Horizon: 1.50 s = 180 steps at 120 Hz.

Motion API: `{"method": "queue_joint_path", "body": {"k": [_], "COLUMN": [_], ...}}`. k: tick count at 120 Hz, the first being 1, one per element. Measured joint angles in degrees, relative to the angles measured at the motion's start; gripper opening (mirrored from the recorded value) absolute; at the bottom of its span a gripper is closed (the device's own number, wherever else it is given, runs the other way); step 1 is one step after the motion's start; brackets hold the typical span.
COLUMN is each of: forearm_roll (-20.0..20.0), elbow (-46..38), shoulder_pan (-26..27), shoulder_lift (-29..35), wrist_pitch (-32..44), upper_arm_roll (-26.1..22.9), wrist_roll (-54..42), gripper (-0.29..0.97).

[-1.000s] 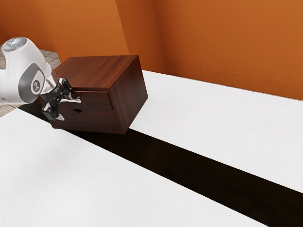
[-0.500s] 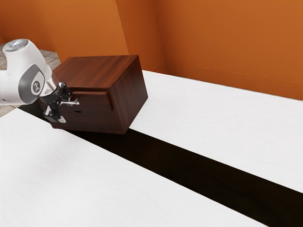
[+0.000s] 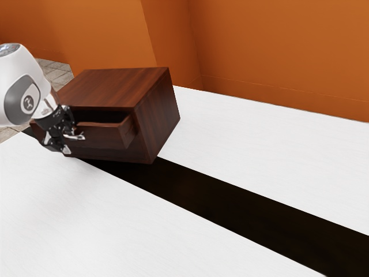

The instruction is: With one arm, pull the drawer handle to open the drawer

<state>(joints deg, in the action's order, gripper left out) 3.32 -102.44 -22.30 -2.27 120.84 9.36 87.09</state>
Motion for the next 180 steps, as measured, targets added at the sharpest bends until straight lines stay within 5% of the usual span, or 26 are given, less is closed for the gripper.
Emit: {"method": "queue_joint_path", "body": {"k": [180], "forearm_roll": [3.4], "elbow": [-17.1], "shoulder_pan": [0.3], "shoulder_lift": [16.9], "wrist_pitch": [-0.9], "upper_arm_roll": [2.2], "wrist_roll": [2.4], "gripper": [0.22]}}
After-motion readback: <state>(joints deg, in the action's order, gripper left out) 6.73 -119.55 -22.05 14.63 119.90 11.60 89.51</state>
